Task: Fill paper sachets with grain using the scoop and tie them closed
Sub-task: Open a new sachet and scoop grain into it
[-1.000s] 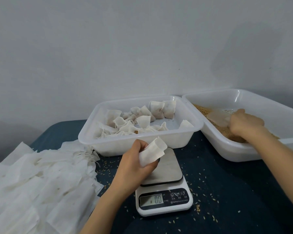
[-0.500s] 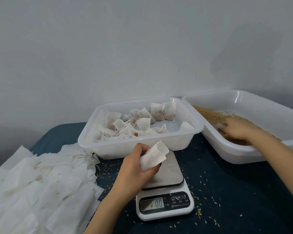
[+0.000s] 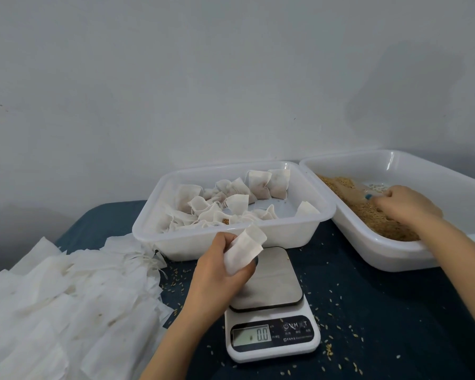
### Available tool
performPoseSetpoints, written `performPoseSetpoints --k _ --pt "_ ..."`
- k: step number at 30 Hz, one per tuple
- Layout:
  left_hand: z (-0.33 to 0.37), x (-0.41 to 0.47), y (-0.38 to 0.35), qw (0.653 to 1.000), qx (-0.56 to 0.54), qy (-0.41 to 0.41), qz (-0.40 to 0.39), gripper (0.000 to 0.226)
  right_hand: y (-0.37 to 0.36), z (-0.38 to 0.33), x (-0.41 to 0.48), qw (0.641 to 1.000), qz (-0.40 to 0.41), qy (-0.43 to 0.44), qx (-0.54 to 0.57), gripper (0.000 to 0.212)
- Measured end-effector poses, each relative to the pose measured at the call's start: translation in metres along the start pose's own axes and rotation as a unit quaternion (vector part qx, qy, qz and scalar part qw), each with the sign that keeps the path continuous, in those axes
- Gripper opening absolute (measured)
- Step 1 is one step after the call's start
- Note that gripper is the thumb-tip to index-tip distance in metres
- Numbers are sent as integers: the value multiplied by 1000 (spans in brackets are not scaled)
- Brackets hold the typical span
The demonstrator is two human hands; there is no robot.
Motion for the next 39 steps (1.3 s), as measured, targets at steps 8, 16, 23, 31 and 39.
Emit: performPoseSetpoints --k 8,16,23,31,39 --pt "-1 2 4 999 -39 27 15 22 8 -2 -1 998 54 15 -2 15" --pt "-3 3 3 998 -41 36 10 18 13 -24 -12 979 118 158 46 21" --pt "-5 4 4 1000 -6 15 8 20 25 -56 -45 936 115 310 125 27" --pt "-6 3 11 999 3 20 43 26 30 -95 -83 886 66 448 100 32" --pt "-5 3 14 997 23 -2 70 34 37 -114 -98 857 70 509 33 24"
Point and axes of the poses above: each hand's wrist, its own x-axis towards the middle knuckle, its own y-axis out of the back of the hand, z = x × y, the point moved 6 cm from there along x, towards the middle knuckle, and after that the axes turned 7 degrees about -x, right-handed, at the moved point
